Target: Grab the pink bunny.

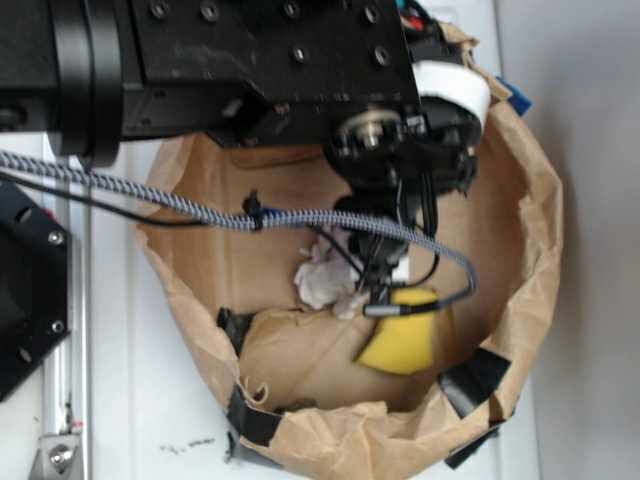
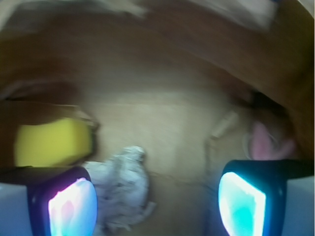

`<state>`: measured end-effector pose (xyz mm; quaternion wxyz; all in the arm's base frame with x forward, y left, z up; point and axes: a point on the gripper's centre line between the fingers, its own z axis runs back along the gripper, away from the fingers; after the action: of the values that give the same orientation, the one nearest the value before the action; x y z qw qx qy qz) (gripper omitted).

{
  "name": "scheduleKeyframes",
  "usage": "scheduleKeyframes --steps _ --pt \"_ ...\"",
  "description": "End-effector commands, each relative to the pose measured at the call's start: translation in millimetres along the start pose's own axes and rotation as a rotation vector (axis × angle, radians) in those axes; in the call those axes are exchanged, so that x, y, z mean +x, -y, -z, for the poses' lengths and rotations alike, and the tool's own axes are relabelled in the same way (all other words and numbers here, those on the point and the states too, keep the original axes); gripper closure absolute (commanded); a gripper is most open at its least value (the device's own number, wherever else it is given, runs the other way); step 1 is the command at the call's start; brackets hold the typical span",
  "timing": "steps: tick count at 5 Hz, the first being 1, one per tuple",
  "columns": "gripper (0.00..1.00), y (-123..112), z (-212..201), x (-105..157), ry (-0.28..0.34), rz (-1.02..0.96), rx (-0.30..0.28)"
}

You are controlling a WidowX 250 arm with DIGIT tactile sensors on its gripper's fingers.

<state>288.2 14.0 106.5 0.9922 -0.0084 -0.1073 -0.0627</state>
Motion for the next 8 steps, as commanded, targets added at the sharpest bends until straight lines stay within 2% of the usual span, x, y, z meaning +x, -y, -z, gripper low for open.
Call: scheduleKeyframes --steps 1,2,3,4,5,7,8 --pt "0.0 2 0 11 0.023 -0.003 -0.019" --pt "0.0 -8 5 -3 -0.006 -0.043 -0.018" --pt "0.0 -20 -2 -15 -0.005 -0.088 -0.024" --pt "0.0 -24 -8 -21 -0.009 -0.11 -0.004" --pt "0.0 -29 -5 -29 -0.041 -0.131 0.006" --pt "0.0 -36 2 -30 -0.07 -0.149 0.033" --pt "0.0 -48 5 -30 -0.08 -0.14 0.069"
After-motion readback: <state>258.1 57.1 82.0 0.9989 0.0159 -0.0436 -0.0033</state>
